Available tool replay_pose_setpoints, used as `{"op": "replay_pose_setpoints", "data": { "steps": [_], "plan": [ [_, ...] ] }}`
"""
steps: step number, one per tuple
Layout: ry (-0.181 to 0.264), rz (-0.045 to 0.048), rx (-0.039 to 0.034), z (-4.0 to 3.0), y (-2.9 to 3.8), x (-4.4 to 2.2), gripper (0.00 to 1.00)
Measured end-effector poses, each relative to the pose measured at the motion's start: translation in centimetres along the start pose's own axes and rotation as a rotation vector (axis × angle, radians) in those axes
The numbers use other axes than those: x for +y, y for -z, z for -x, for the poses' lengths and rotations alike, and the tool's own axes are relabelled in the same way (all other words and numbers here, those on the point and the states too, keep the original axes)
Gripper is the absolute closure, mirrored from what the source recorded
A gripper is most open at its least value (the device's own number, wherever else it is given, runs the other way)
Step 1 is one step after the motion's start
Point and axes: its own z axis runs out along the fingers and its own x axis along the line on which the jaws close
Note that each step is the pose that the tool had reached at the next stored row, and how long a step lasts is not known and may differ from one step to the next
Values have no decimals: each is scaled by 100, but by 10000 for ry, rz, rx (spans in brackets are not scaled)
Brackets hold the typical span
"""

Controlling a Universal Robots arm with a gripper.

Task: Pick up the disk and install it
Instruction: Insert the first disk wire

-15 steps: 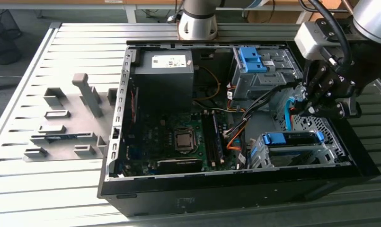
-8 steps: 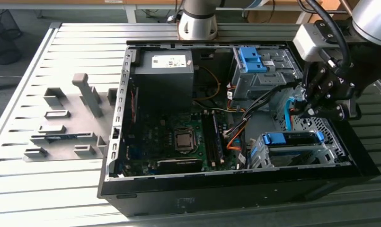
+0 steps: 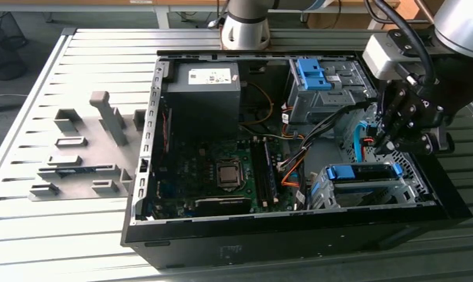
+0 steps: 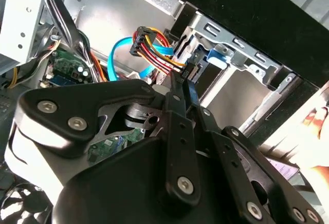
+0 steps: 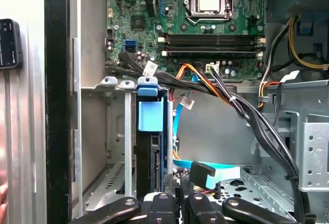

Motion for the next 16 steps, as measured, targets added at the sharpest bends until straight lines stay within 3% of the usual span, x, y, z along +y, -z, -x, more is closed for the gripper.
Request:
{"op": "replay_pose_setpoints", "data": {
  "steps": [2,6,16],
  "plan": [
    [0,-29,5,0,-6,6,84],
    [3,-33,120,-3,-19,22,84],
    [3,-34,122,-75,-39,35,84]
  ]
}}
